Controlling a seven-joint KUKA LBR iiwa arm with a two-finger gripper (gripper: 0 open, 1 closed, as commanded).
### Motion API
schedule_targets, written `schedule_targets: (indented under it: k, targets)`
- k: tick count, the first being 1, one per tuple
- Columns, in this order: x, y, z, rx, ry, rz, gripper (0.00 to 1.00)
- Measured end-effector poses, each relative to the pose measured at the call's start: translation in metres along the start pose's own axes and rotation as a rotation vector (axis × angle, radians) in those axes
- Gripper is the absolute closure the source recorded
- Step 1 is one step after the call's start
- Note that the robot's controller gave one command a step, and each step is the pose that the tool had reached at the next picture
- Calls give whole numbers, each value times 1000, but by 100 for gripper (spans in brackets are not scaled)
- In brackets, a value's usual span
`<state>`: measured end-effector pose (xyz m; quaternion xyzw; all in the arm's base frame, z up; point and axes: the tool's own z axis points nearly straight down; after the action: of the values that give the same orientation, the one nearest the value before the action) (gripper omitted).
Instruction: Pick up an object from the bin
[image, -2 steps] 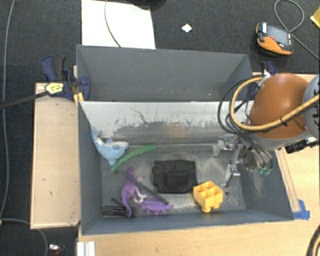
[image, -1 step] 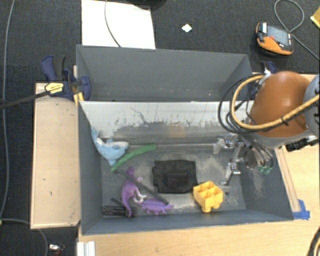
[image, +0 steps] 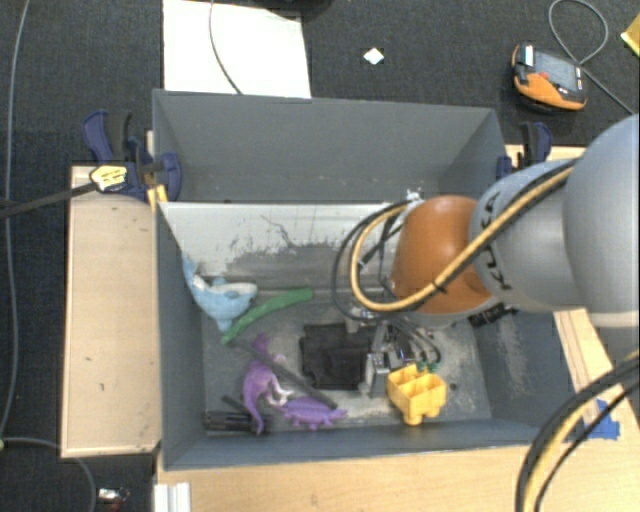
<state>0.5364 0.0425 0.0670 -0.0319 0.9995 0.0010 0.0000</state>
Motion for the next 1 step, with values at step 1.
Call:
schedule_targets:
  k: [1]
  targets:
    - [41, 0, -52, 5, -13, 3, 0]
